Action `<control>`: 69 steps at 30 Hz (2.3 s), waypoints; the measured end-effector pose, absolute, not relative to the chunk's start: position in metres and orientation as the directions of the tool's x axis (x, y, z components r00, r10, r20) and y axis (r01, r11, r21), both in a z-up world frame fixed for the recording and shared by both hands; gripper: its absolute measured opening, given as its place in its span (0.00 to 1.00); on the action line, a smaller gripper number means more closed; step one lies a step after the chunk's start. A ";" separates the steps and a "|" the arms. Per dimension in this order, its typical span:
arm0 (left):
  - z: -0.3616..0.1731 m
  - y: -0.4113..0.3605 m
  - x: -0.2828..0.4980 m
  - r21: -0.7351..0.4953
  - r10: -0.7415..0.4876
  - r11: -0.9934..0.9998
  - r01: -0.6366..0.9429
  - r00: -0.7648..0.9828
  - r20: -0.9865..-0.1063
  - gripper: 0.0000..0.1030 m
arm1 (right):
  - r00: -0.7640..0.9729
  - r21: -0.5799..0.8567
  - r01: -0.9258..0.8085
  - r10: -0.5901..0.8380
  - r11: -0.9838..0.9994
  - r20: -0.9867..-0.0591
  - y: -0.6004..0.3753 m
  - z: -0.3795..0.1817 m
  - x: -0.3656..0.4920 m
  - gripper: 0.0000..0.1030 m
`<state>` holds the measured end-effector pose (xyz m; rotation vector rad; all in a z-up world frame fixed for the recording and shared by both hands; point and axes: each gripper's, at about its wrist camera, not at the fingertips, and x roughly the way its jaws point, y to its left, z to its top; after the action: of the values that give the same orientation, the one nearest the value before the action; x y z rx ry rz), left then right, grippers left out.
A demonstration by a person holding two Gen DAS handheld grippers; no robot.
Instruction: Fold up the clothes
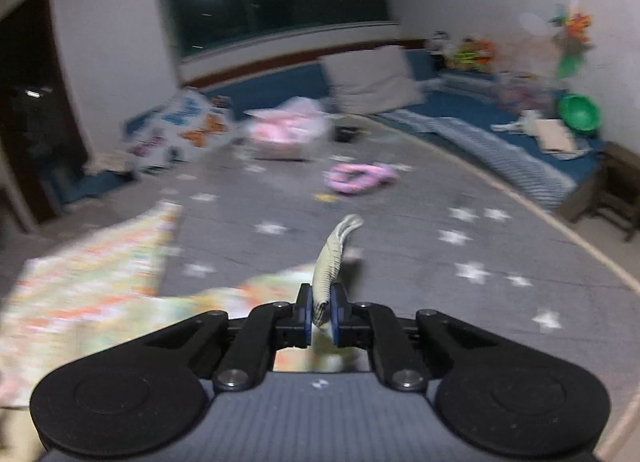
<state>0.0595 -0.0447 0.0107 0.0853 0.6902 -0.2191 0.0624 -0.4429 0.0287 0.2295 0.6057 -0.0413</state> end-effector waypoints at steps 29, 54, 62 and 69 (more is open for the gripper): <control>0.001 0.045 0.022 -0.086 -0.068 0.996 0.017 0.767 -0.638 1.00 | 0.547 0.331 -0.568 0.646 0.754 -0.533 -0.165 0.080 0.074 0.17; 0.003 -0.014 0.057 0.011 -0.085 0.993 0.121 0.755 -0.650 1.00 | 0.607 0.045 -0.428 0.324 0.903 -0.725 -0.290 0.016 0.054 0.23; 0.002 -0.027 0.076 0.041 -0.078 0.990 0.138 0.752 -0.654 1.00 | 0.652 0.056 -0.441 0.363 0.896 -0.666 -0.279 0.026 0.096 0.23; -0.005 -0.025 0.087 0.052 -0.058 0.991 0.125 0.740 -0.670 1.00 | 0.665 0.030 -0.357 0.277 0.933 -0.694 -0.284 0.005 0.123 0.16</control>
<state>0.0871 -0.0249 -0.0047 0.0956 0.7313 -0.1005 0.1228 -0.2844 0.0049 -0.1121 0.7643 0.3590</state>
